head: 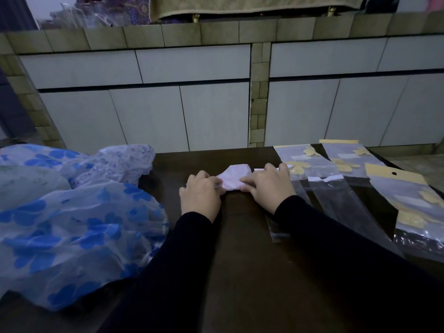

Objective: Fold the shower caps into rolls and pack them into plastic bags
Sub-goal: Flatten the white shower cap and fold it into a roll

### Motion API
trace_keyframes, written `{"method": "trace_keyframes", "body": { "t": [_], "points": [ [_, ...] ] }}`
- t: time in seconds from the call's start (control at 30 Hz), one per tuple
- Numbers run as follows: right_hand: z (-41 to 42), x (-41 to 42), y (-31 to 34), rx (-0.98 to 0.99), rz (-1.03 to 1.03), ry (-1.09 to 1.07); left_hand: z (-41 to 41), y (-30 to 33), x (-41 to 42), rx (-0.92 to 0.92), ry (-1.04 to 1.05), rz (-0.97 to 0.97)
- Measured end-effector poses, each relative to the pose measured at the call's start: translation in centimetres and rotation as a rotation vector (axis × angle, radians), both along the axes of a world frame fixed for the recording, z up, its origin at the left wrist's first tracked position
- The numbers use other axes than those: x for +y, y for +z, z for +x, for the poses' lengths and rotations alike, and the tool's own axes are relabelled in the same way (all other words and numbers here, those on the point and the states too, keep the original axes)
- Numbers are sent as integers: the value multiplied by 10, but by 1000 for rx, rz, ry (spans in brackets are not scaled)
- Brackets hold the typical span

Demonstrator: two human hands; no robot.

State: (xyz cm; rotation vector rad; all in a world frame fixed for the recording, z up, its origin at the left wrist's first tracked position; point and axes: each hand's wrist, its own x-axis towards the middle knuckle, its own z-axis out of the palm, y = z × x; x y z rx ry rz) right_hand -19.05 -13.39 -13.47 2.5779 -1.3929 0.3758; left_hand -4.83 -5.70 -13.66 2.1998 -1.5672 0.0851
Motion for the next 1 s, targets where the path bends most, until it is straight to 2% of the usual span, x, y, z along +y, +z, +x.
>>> {"method": "trace_keyframes", "body": {
  "t": [0.1, 0.27, 0.43, 0.53, 0.63, 1.0],
  "points": [
    [0, 0, 0, -105, 13, 8, 1, 0, 0, 35, 0, 0],
    [0, 3, 0, -84, 4, 23, 0, 4, 2, 24, 13, 25],
    [-1, 2, 4, -162, 45, 60, -5, 15, 8, -22, 32, 121],
    [0, 0, 8, -165, 97, 54, -8, 20, 9, 22, 51, 168],
    [0, -2, 8, -149, 106, 44, -6, 20, 11, 129, 53, 105],
    [7, 2, -5, -165, -64, 81, -2, 22, 10, 84, 130, 148]
  ]
}}
